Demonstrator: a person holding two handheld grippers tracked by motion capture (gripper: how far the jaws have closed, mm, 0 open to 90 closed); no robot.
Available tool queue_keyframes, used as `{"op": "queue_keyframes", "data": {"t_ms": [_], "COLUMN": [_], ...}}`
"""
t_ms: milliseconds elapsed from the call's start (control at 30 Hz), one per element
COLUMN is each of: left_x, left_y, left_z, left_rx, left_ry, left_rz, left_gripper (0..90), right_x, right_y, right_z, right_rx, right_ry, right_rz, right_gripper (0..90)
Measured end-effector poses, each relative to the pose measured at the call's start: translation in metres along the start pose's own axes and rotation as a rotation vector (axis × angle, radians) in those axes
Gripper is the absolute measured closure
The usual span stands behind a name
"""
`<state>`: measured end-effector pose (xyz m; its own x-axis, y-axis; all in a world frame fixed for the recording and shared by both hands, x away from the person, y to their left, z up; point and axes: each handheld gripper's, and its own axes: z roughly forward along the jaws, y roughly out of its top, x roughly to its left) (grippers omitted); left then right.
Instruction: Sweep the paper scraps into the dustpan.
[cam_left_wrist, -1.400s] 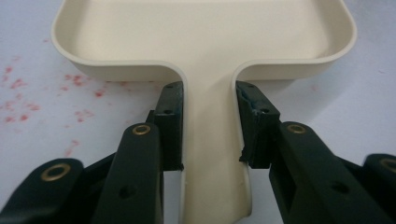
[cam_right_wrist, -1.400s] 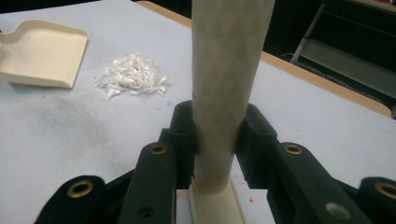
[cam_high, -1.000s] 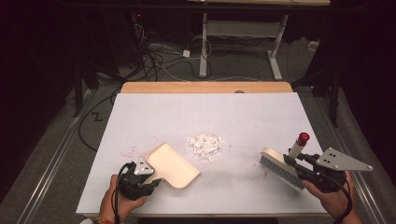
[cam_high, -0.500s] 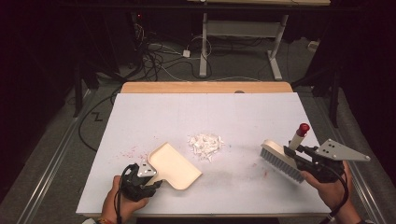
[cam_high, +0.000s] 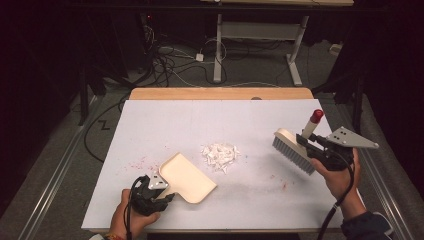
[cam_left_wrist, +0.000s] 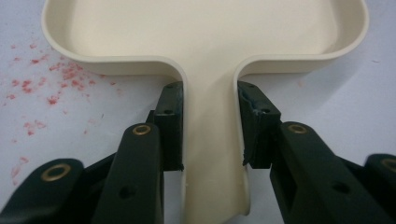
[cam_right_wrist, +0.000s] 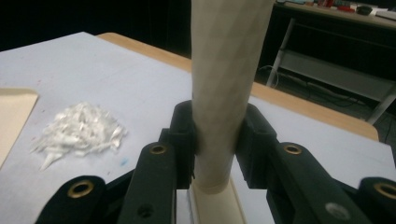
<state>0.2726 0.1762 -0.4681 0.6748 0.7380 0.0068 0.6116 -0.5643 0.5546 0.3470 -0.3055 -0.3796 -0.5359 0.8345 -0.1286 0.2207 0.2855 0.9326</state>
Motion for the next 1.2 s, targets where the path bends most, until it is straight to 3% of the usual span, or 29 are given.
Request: {"op": "queue_keyframes", "data": {"t_ms": [167, 267, 467, 600, 867, 1000, 1167, 1200], "left_x": [0.001, 0.002, 0.001, 0.001, 0.004, 0.004, 0.004, 0.003], "left_y": [-0.001, -0.001, 0.002, 0.003, 0.006, 0.006, 0.006, 0.006], "left_z": [0.003, 0.005, 0.007, 0.008, 0.010, 0.011, 0.011, 0.011], "left_rx": [0.015, 0.024, 0.025, 0.028, 0.028, 0.026, 0.023, 0.024], "left_ry": [-0.006, -0.012, -0.009, -0.016, -0.026, -0.029, -0.027, -0.026], "left_rz": [0.008, 0.004, 0.010, 0.008, 0.011, 0.010, 0.007, 0.006], "left_gripper": [63.5, 63.5, 63.5, 63.5, 63.5, 63.5, 63.4, 63.4], "right_x": [-0.001, 0.000, 0.002, 0.010, 0.037, 0.049, 0.078, 0.078], "right_y": [0.007, 0.012, 0.019, 0.028, 0.044, 0.043, 0.037, 0.037], "right_z": [0.018, 0.035, 0.075, 0.104, 0.162, 0.174, 0.174, 0.174], "right_rx": [-0.007, 0.018, 0.029, 0.041, 0.051, 0.058, 0.034, 0.034], "right_ry": [-0.010, -0.003, 0.031, 0.034, -0.010, -0.008, 0.050, 0.050], "right_rz": [-0.002, -0.022, 0.007, 0.001, -0.060, -0.070, -0.065, -0.065], "right_gripper": [71.4, 71.4, 71.4, 71.4, 71.4, 71.4, 71.4, 71.4]}}
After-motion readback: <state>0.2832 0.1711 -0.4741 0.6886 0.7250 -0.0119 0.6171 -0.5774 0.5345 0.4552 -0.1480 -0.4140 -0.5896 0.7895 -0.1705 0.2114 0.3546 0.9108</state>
